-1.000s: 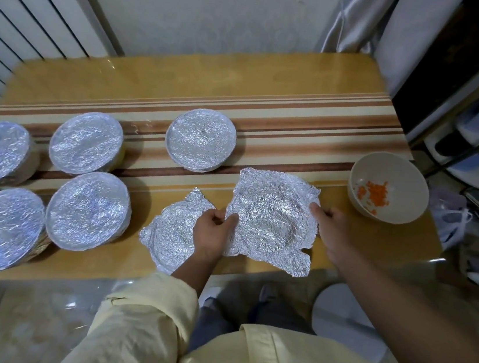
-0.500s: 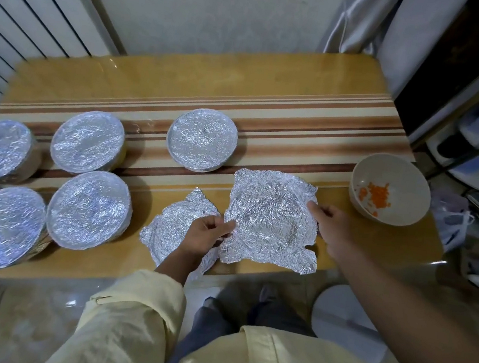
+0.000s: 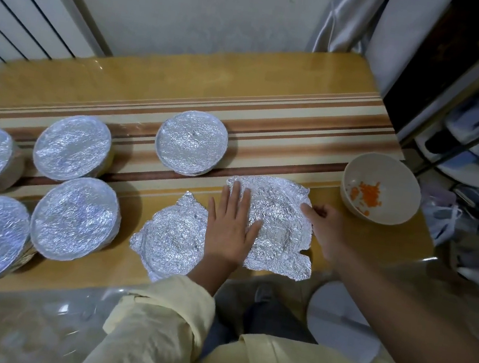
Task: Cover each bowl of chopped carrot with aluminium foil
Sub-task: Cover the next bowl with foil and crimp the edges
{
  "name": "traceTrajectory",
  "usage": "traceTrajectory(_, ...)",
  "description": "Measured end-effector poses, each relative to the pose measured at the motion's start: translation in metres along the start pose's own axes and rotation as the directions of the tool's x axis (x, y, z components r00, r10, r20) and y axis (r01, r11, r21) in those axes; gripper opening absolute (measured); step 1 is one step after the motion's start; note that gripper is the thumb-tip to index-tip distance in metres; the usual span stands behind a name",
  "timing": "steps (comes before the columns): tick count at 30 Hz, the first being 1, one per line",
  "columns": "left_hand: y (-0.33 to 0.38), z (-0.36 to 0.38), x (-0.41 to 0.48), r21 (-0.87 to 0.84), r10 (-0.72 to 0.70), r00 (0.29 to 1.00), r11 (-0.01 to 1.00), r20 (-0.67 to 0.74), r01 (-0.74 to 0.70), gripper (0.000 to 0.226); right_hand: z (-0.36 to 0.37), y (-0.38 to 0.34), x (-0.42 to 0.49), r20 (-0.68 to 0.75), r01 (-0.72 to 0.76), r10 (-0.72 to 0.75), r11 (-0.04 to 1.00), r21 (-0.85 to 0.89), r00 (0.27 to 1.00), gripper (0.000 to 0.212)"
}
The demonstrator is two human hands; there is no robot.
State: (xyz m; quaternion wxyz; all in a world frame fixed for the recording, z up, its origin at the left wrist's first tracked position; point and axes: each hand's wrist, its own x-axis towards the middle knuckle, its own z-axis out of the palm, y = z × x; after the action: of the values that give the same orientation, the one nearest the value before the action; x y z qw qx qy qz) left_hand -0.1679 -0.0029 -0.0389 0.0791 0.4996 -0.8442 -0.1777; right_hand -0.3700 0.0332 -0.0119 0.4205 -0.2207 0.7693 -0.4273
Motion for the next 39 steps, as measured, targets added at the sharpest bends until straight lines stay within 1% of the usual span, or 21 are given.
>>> traceTrajectory(1, -0.001, 0.004, -0.001, 0.026, -0.002, 1.000, 1.000, 0.008, 0.002, 0.074, 0.001, 0.000, -0.001, -0.053, 0.034, -0.035, 0.999, -0.015, 0.998, 0.015)
traceTrajectory(2, -0.002, 0.007, -0.001, 0.042, -0.005, 1.000, 0.999, 0.009, 0.005, 0.074, 0.002, -0.001, -0.002, -0.128, 0.102, -0.112, 0.991, -0.082, 0.986, 0.020)
traceTrajectory(3, -0.002, 0.009, 0.000, 0.052, -0.004, 1.000, 0.999, 0.002, 0.004, 0.073, 0.004, -0.003, -0.004, -0.185, 0.206, -0.245, 0.957, -0.204, 0.952, 0.026)
traceTrajectory(4, -0.002, 0.009, 0.000, 0.062, 0.006, 1.000, 0.998, -0.015, -0.005, 0.072, 0.006, -0.007, -0.007, -0.189, 0.332, -0.410, 0.879, -0.343, 0.892, 0.031)
traceTrajectory(5, -0.001, 0.009, 0.000, 0.072, 0.014, 0.999, 0.997, -0.034, -0.011, 0.072, 0.011, -0.009, -0.011, -0.129, 0.449, -0.558, 0.766, -0.460, 0.820, 0.035)
traceTrajectory(6, 0.000, 0.008, 0.000, 0.079, 0.015, 0.999, 0.997, -0.046, -0.011, 0.071, 0.017, -0.012, -0.015, -0.026, 0.530, -0.647, 0.646, -0.549, 0.762, 0.040)
traceTrajectory(7, 0.001, 0.007, 0.000, 0.082, 0.014, 0.998, 0.997, -0.059, -0.009, 0.071, 0.023, -0.012, -0.017, 0.090, 0.571, -0.673, 0.541, -0.617, 0.734, 0.045)
traceTrajectory(8, 0.003, 0.005, 0.001, 0.084, 0.014, 0.997, 0.996, -0.076, -0.008, 0.070, 0.029, -0.012, -0.019, 0.194, 0.581, -0.648, 0.458, -0.673, 0.736, 0.052)
traceTrajectory(9, 0.005, 0.003, 0.001, 0.087, 0.021, 0.995, 0.996, -0.098, -0.013, 0.069, 0.033, -0.010, -0.019, 0.268, 0.570, -0.600, 0.395, -0.721, 0.754, 0.058)
traceTrajectory(10, 0.008, 0.001, 0.002, 0.090, 0.039, 0.993, 0.996, -0.113, -0.029, 0.067, 0.036, -0.008, -0.019, 0.311, 0.552, -0.553, 0.345, -0.759, 0.773, 0.062)
traceTrajectory(13, 0.018, 0.000, 0.007, 0.109, 0.106, 0.987, 0.990, -0.125, -0.092, 0.063, 0.041, -0.001, -0.014, 0.369, 0.519, -0.476, 0.234, -0.822, 0.799, 0.064)
traceTrajectory(16, 0.021, 0.006, 0.012, 0.133, 0.078, 0.992, 0.989, -0.098, -0.065, 0.063, 0.043, 0.005, -0.012, 0.389, 0.488, -0.418, 0.159, -0.858, 0.821, 0.064)
traceTrajectory(18, 0.017, 0.011, 0.012, 0.128, 0.039, 0.996, 0.991, -0.081, -0.028, 0.068, 0.044, 0.009, -0.013, 0.380, 0.464, -0.377, 0.160, -0.871, 0.844, 0.068)
traceTrajectory(21, 0.011, 0.016, 0.011, 0.076, 0.018, 0.995, 0.997, -0.095, -0.010, 0.074, 0.044, 0.012, -0.013, 0.361, 0.458, -0.380, 0.205, -0.865, 0.852, 0.071)
traceTrajectory(25, 0.009, 0.019, 0.010, -0.057, -0.050, 0.990, 0.997, -0.131, 0.043, 0.069, 0.044, 0.013, -0.012, 0.320, 0.464, -0.404, 0.333, -0.821, 0.857, 0.071)
traceTrajectory(29, 0.005, 0.017, 0.012, -0.184, -0.053, 0.985, 0.983, -0.165, 0.022, 0.066, 0.045, 0.013, -0.009, 0.281, 0.463, -0.436, 0.399, -0.792, 0.855, 0.069)
traceTrajectory(34, 0.003, 0.017, 0.014, -0.324, -0.114, 0.974, 0.945, -0.196, 0.045, 0.061, 0.047, 0.013, -0.007, 0.201, 0.459, -0.463, 0.554, -0.694, 0.863, 0.066)
traceTrajectory(36, 0.002, 0.018, 0.014, -0.370, -0.145, 0.969, 0.927, -0.201, 0.062, 0.059, 0.047, 0.013, -0.007, 0.178, 0.464, -0.476, 0.594, -0.657, 0.861, 0.063)
traceTrajectory(39, 0.000, 0.019, 0.016, -0.410, -0.185, 0.960, 0.908, -0.210, 0.085, 0.056, 0.047, 0.015, -0.004, 0.148, 0.455, -0.482, 0.620, -0.639, 0.864, 0.059)
